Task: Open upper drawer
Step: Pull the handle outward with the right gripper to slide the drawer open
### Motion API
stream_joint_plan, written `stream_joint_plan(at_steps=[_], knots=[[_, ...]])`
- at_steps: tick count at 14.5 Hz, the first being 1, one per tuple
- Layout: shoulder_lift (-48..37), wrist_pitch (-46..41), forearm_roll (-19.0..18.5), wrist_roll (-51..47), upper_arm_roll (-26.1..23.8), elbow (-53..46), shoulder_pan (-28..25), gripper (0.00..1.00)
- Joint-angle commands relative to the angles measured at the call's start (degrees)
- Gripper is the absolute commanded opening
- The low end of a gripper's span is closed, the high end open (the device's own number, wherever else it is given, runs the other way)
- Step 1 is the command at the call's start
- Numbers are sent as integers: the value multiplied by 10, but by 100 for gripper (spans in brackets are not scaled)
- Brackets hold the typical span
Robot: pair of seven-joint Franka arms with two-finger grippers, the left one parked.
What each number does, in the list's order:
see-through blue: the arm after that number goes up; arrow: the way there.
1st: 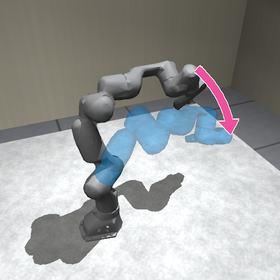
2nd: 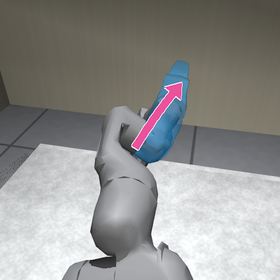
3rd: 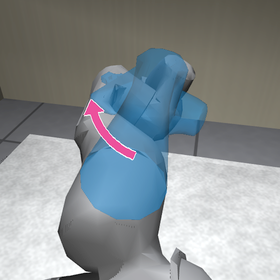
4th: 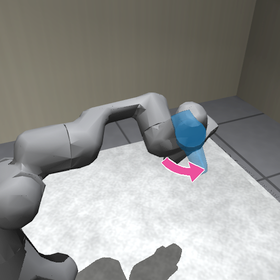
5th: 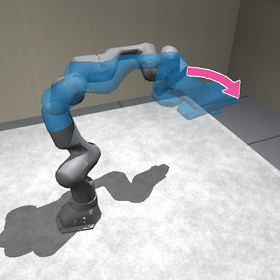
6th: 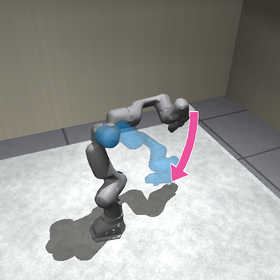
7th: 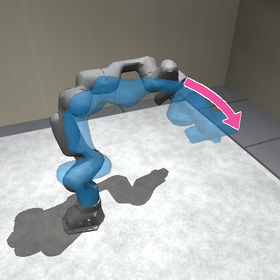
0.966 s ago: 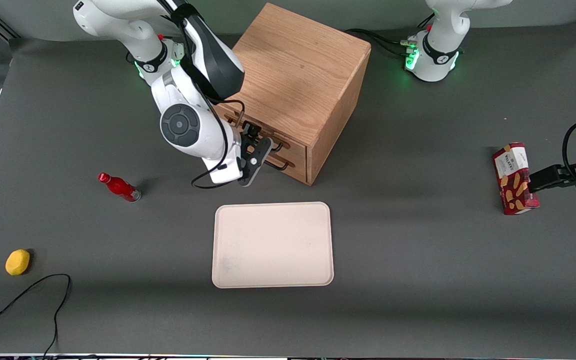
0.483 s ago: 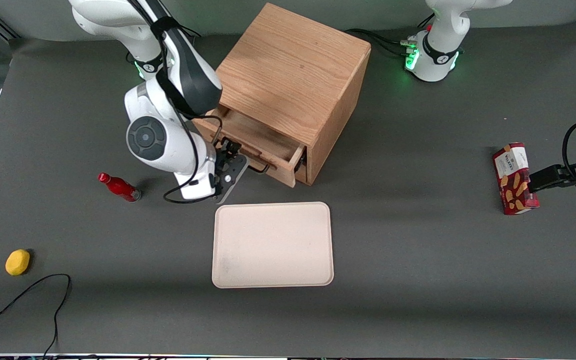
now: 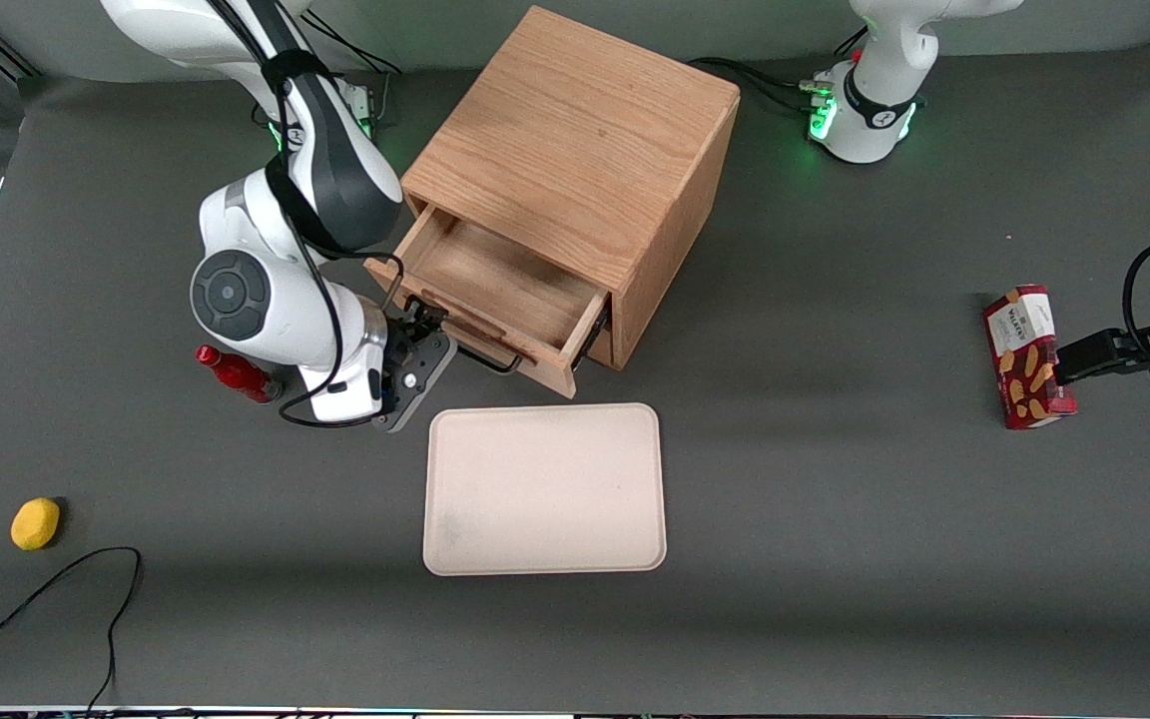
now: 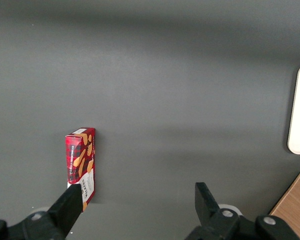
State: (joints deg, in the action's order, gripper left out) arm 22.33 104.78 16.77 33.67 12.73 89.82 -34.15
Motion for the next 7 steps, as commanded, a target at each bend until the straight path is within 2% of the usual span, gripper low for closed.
stream_joint_plan(at_steps=[1,7], knots=[[37,9,-10,23,-3,-38,14,100],[64,30,-9,23,-5,-67,29,100]])
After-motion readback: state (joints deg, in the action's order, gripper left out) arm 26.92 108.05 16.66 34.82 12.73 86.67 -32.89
